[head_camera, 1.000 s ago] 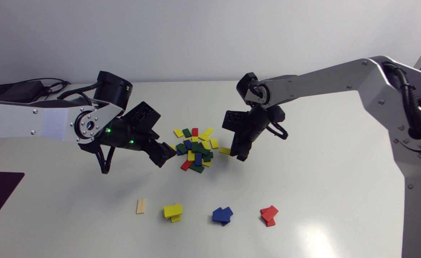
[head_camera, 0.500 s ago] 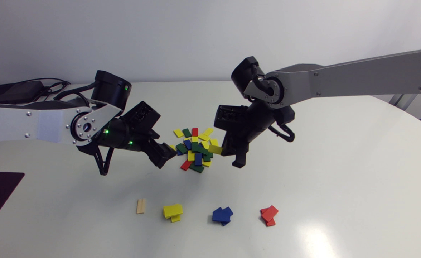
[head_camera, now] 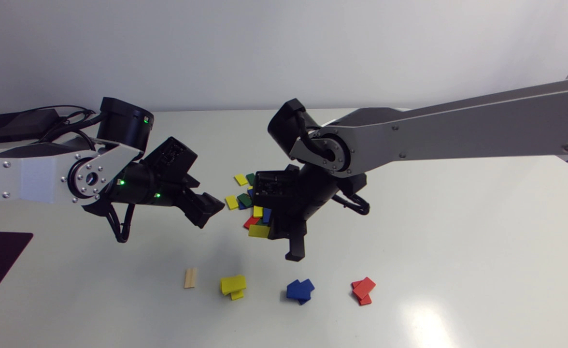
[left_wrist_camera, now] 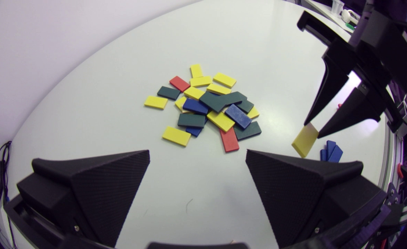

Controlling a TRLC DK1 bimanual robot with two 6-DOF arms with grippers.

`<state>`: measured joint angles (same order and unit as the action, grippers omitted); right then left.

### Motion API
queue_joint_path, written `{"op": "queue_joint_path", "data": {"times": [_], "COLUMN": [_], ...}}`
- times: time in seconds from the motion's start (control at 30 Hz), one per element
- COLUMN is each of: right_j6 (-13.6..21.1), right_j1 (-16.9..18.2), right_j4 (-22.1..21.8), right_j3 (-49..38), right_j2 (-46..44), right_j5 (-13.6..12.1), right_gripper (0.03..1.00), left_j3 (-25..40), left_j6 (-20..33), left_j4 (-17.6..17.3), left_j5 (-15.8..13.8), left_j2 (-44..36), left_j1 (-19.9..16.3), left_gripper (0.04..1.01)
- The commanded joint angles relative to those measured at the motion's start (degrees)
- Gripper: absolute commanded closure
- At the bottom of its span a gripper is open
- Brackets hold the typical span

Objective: Take domino bricks one by one from the mixed stack on the table and place each onto the existing stack of the same color.

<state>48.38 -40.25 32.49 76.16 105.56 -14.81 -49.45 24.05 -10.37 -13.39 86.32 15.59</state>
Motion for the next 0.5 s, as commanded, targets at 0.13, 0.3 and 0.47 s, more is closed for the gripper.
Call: {"op": "queue_joint_path", "data": {"times": [0.13,0.3,0.47], "right_j6": [-1.9,-2.8,-3.9], "right_j1": [-3.9,-6.2,-9.0], "right_j4": [-1.3,-1.6,-1.8], "right_j3": [-3.3,-3.7,-3.2], "right_j2": [-1.0,-1.1,-0.8], "right_j5": [1.4,1.9,2.7], "right_gripper": [0.900,0.900,0.900], "left_j3": [3.0,4.0,5.6], "left_j6": [-2.3,-2.3,-2.3], "left_j4": [1.2,1.3,2.5], "left_j5": [0.2,0.1,0.1], "left_j2": [-1.8,-2.7,-3.4], "left_j1": [-0.7,-1.9,-2.4], "left_gripper": [0.052,0.054,0.054]}}
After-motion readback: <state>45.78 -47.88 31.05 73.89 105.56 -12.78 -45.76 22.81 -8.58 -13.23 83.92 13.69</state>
